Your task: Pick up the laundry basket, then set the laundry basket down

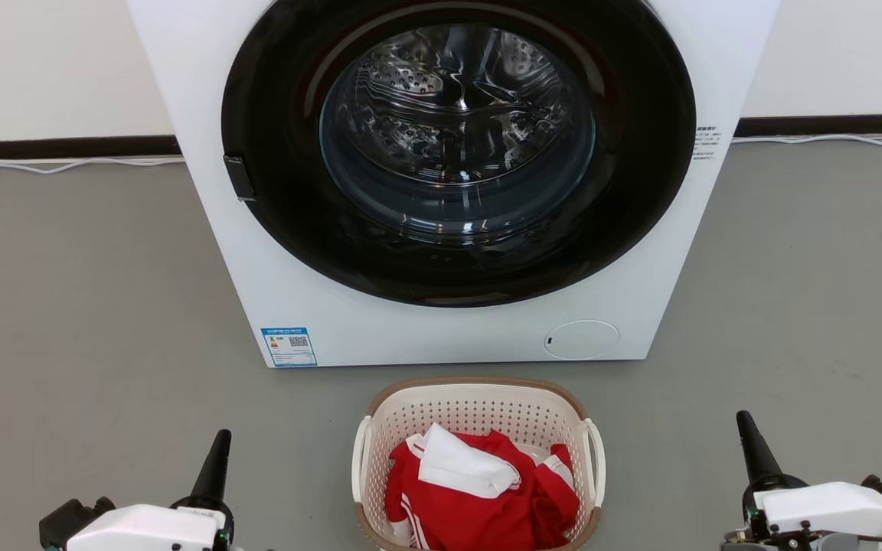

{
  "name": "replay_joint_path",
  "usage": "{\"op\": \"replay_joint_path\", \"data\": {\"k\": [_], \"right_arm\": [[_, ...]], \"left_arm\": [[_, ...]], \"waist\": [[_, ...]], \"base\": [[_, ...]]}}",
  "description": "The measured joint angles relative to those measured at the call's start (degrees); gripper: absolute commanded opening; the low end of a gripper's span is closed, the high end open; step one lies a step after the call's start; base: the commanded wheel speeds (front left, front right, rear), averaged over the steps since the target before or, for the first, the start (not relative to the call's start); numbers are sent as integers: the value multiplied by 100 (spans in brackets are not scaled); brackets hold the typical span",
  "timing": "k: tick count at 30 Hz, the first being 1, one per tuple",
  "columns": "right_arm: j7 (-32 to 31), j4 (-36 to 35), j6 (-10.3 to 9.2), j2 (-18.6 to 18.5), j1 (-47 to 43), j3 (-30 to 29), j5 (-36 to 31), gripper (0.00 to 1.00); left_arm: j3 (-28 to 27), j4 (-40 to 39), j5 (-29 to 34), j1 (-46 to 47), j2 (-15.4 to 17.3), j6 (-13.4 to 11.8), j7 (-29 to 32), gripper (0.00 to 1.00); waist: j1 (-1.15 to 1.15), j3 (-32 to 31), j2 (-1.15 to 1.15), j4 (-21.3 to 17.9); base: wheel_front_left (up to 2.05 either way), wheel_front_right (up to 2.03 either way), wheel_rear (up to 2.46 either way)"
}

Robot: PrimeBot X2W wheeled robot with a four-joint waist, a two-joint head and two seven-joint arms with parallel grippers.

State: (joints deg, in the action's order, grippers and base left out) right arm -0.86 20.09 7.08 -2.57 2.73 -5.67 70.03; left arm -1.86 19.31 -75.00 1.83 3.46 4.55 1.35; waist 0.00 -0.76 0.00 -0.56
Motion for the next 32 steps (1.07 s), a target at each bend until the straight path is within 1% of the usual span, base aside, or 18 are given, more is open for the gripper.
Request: {"op": "replay_joint_path", "data": {"k": [29, 32], "right_arm": [[-466, -367, 0, 0, 64, -181, 1972, 0], [-501, -412, 0, 0, 89, -188, 2125, 0]], "left_arm": [[-261, -322, -1545, 113, -105, 210, 441, 0], [-277, -343, -1626, 114, -111, 247, 478, 0]], "waist": [[0, 88, 0, 53], [0, 94, 0, 56]], "base": [[0, 0, 0], [0, 0, 0]]}}
